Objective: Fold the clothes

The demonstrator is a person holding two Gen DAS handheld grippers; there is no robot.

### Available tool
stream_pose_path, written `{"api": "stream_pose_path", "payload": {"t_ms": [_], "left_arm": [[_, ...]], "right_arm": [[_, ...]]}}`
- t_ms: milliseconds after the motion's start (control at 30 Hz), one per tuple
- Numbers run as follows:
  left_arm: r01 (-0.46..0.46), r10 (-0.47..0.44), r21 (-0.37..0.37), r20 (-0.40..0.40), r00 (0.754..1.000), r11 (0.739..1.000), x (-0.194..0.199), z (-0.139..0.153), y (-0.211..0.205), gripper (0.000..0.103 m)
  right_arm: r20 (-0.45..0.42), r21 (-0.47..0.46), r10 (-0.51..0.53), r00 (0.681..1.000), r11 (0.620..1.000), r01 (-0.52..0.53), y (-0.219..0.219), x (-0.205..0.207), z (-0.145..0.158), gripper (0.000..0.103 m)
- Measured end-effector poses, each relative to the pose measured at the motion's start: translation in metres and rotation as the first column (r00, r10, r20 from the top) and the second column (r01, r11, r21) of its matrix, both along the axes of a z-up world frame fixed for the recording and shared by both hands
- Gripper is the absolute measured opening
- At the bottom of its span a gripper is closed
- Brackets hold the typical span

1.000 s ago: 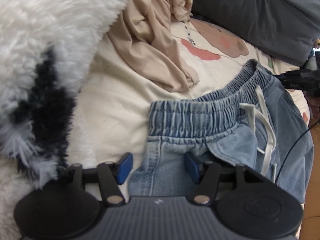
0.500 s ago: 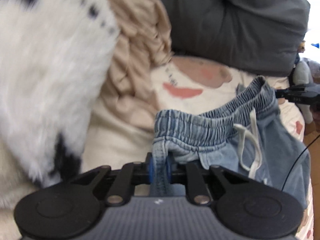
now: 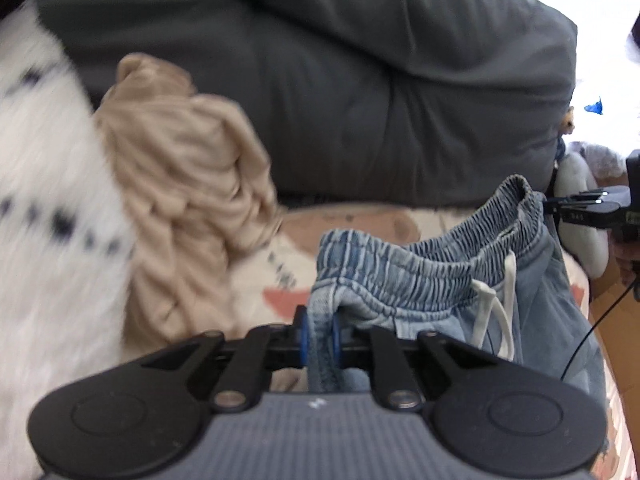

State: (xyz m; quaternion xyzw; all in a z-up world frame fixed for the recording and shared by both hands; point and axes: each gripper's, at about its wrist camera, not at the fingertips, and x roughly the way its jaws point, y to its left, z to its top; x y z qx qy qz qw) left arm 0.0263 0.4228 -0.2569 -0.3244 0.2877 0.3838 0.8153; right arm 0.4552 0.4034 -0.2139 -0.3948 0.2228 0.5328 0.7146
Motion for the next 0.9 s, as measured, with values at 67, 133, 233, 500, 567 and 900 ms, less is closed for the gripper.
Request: {"api": "stream_pose_path", "payload": {"t_ms": [67,133,233,500,567,900], "left_arm": [[0.007,-0.007,0.023,0.01,1.0,1.0,0.009,0.004,0.009,0.012],[0.005,-0.006,0.04,0.017,1.0,0.999,0.016,0.006,0.018,0.012],[-0.014,0.013,0.058,0.023,1.0,0.998,0.02,0.009,0.03,0.012],[-0.054,0.053,0.084,0.02,0.998,0.995,0.017,0.01,0.055,0.012],[-0.07,0.068,0.087,0.019,0.997,0.994,0.015,0.01,0.061,0.012],[-0.061,0.059,-0.013,-0.113,0.992,0.998,0.031,-0.039,0.09,0.013]], "right_arm": [[0.019,0.014,-0.031,0.999,0.999,0.031,0.005,0.007,0.005,0.005],[0.036,0.024,-0.05,0.998,0.999,0.049,0.012,0.012,0.007,0.005],[0.052,0.04,-0.061,0.997,0.997,0.059,0.023,0.016,0.01,0.005],[0.061,0.069,-0.083,0.995,0.995,0.078,0.058,0.017,0.005,0.005],[0.053,0.071,-0.09,0.995,0.994,0.086,0.069,0.017,0.0,0.005],[0.01,-0.036,-0.132,0.991,0.991,0.132,0.108,0.028,-0.058,0.007]]}}
